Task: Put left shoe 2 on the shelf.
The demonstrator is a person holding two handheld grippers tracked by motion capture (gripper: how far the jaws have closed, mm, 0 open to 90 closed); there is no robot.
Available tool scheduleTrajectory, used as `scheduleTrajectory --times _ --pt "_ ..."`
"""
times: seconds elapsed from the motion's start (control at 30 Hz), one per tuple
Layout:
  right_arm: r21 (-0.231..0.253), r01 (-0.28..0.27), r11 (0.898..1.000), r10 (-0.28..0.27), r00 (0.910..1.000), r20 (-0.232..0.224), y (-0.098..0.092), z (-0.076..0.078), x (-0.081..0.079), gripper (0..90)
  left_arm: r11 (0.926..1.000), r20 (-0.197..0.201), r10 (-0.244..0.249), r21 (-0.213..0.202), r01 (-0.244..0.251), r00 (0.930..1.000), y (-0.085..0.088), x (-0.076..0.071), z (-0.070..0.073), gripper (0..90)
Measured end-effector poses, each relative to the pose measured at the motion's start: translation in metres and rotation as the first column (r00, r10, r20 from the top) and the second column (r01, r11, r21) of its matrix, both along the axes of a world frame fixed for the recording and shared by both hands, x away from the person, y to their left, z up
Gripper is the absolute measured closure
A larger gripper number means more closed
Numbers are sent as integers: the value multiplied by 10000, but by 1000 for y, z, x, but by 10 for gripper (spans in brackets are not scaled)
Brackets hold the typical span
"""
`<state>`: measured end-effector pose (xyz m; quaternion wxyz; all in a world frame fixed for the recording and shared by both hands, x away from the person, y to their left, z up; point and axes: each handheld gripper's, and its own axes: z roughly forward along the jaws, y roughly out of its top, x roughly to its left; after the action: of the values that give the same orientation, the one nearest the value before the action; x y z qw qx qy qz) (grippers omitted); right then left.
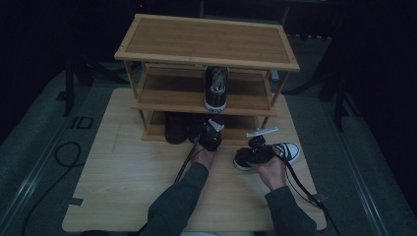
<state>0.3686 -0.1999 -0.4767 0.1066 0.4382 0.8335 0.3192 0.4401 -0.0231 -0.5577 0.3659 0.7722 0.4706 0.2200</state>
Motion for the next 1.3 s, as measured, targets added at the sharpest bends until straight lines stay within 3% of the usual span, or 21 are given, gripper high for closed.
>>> scheduleTrajectory --times 0.23,0.8,1.3 --pt "-1 -33 10000 33 10000 -82 -1 3 -4 845 10000 -1 -6 4 6 10000 0 0 0 900" --pt "-474 -496 9976 503 9986 133 0 6 -33 857 10000 12 3 6 -3 10000 0 0 0 900" --pt "-796 -525 9954 552 9980 317 -5 9 -51 862 10000 3 -20 -8 20 10000 0 0 0 900"
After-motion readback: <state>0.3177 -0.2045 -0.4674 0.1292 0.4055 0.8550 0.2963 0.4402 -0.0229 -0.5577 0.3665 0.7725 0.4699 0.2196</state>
